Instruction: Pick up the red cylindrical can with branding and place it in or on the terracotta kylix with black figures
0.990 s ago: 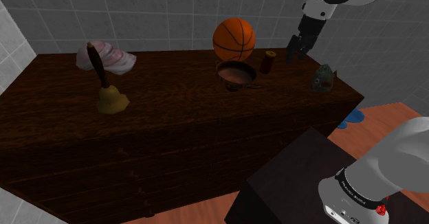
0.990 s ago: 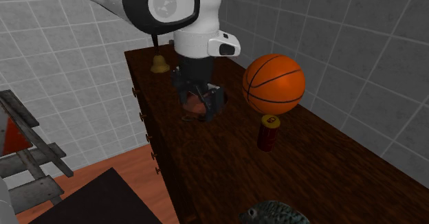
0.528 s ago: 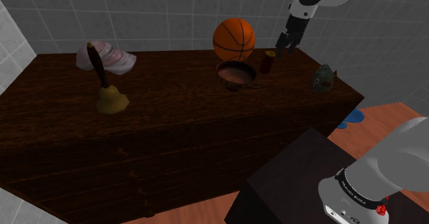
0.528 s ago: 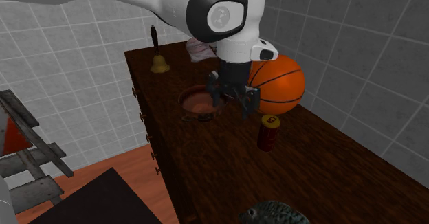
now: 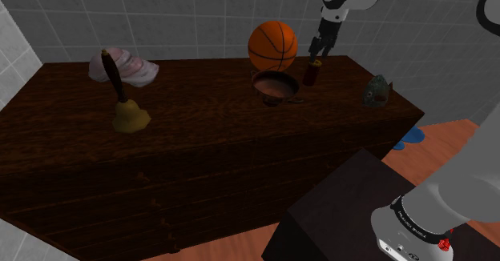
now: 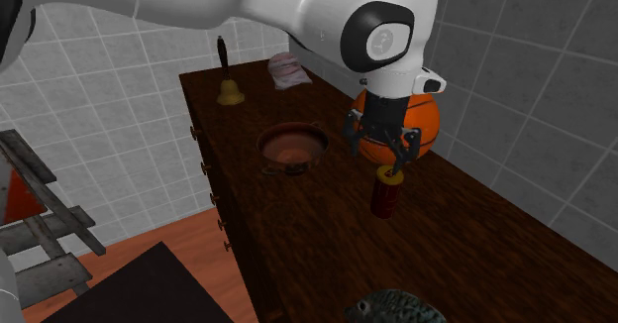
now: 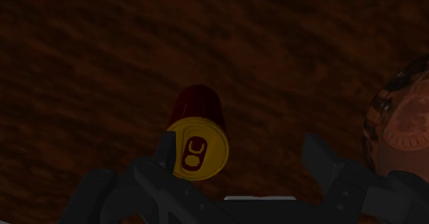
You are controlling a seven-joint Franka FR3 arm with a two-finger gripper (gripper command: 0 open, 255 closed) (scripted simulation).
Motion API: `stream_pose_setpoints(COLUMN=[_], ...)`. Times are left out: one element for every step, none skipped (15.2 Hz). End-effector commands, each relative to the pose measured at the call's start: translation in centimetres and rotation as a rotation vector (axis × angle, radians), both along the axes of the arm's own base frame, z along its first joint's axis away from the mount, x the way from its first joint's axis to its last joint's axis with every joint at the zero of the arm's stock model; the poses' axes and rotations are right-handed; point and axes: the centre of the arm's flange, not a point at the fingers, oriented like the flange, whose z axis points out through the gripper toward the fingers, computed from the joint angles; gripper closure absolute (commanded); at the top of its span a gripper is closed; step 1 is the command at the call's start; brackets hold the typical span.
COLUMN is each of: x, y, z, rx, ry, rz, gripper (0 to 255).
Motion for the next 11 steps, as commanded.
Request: stream_pose_setpoints(x=[2.1, 3.2, 4.3, 4.5, 4.5, 4.5, 4.5, 4.5, 4.5, 4.5, 4.4], y=[-1.4, -1.9, -2.5, -2.6, -2.6, -2.6, -2.6, -2.6, -2.6, -2.6, -2.6], z=[-0.7, -1.0, -1.3, -1.4, -1.9, -2.4, -2.9, -3.5, -4.0, -4.5, -5.4], rx=[-0.007, -0.011, -0.014, -0.014, -0.014, -0.014, -0.014, -0.014, -0.014, -0.014, -0.014], ry=[-0.001, -0.002, -0.002, -0.002, -0.002, -0.002, -0.002, -0.002, -0.002, -0.002, -0.002], rz=[0.012, 0.018, 0.024, 0.025, 0.025, 0.025, 0.025, 0.025, 0.025, 0.025, 0.025], gripper=[0, 0, 0, 0, 0, 0, 0, 0, 0, 0, 0])
